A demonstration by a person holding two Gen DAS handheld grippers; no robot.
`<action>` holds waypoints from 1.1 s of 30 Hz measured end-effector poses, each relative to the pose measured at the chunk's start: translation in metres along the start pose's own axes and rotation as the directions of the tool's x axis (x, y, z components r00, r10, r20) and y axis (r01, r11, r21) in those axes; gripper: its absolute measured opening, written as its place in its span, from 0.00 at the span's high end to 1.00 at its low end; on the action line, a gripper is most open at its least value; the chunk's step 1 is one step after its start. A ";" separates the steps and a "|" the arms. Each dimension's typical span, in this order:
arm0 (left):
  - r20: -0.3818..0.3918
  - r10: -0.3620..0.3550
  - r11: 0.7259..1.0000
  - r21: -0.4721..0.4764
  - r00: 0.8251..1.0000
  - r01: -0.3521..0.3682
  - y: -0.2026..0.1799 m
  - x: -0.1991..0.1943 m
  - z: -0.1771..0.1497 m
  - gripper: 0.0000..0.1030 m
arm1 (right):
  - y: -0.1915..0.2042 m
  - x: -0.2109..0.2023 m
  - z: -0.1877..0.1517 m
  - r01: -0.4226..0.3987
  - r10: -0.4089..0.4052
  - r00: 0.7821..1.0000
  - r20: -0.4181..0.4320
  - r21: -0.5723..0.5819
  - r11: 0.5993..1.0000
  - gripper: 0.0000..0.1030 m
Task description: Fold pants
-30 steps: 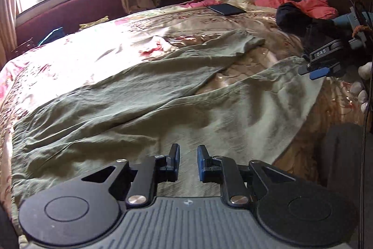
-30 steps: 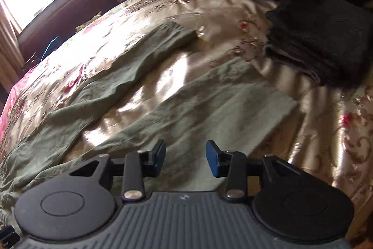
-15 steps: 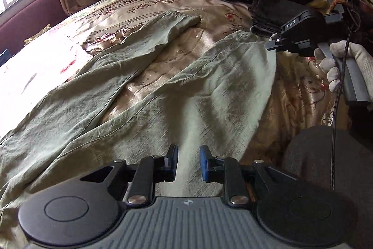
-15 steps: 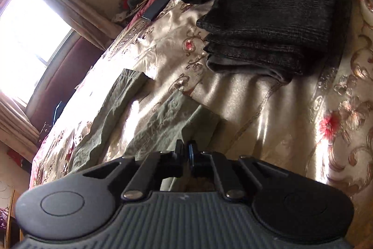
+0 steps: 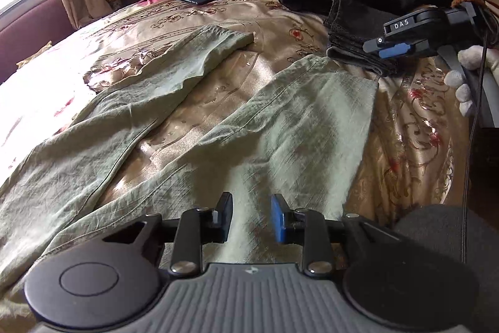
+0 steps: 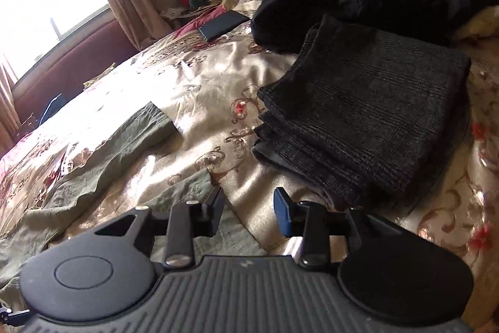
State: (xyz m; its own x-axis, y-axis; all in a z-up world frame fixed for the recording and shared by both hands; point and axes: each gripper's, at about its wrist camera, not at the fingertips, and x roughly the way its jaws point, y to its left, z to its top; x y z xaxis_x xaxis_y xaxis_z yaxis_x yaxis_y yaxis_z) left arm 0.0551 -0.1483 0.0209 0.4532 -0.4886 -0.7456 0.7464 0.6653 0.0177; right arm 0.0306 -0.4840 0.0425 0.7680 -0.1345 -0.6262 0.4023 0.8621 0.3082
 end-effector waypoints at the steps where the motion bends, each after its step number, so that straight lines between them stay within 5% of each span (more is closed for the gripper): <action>1: 0.000 -0.006 1.000 -0.008 1.000 0.006 0.001 0.002 0.000 0.60 | 0.005 0.010 0.004 -0.028 0.027 0.999 -0.023 -0.031 0.999 0.62; 9: 0.005 -0.026 0.999 -0.025 1.000 0.026 0.001 0.014 0.006 0.60 | 0.028 0.073 0.008 -0.110 0.085 0.982 -0.168 -0.144 0.983 0.62; 12: -0.004 -0.032 0.999 -0.028 0.999 0.032 0.001 0.019 0.006 0.60 | 0.029 0.069 0.010 -0.114 0.086 0.983 -0.163 -0.171 0.979 0.86; 16: -0.011 -0.033 0.999 -0.026 0.999 0.033 0.000 0.025 0.007 0.60 | 0.026 0.068 0.014 -0.175 0.144 0.972 -0.187 -0.158 0.972 0.92; 24: -0.019 -0.022 1.000 -0.015 1.000 0.022 -0.003 0.027 0.007 0.60 | 0.029 0.080 0.014 -0.217 0.172 0.958 -0.231 -0.183 0.959 0.83; 27: -0.018 -0.014 1.000 -0.006 1.000 0.014 -0.005 0.025 0.009 0.60 | 0.028 0.080 0.015 -0.230 0.192 0.955 -0.227 -0.157 0.960 0.96; 33: 0.014 -0.004 1.000 0.002 1.000 0.004 -0.004 0.015 0.012 0.60 | 0.008 0.016 0.033 -0.326 0.328 0.942 -0.075 0.036 0.945 0.97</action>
State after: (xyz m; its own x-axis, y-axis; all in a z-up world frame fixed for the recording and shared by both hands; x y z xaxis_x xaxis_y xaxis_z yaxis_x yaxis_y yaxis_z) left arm 0.0649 -0.1654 0.0175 0.4570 -0.4991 -0.7362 0.7493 0.6620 0.0163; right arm 0.0624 -0.4957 0.0590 0.8177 0.1931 -0.5423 0.1471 0.8407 0.5212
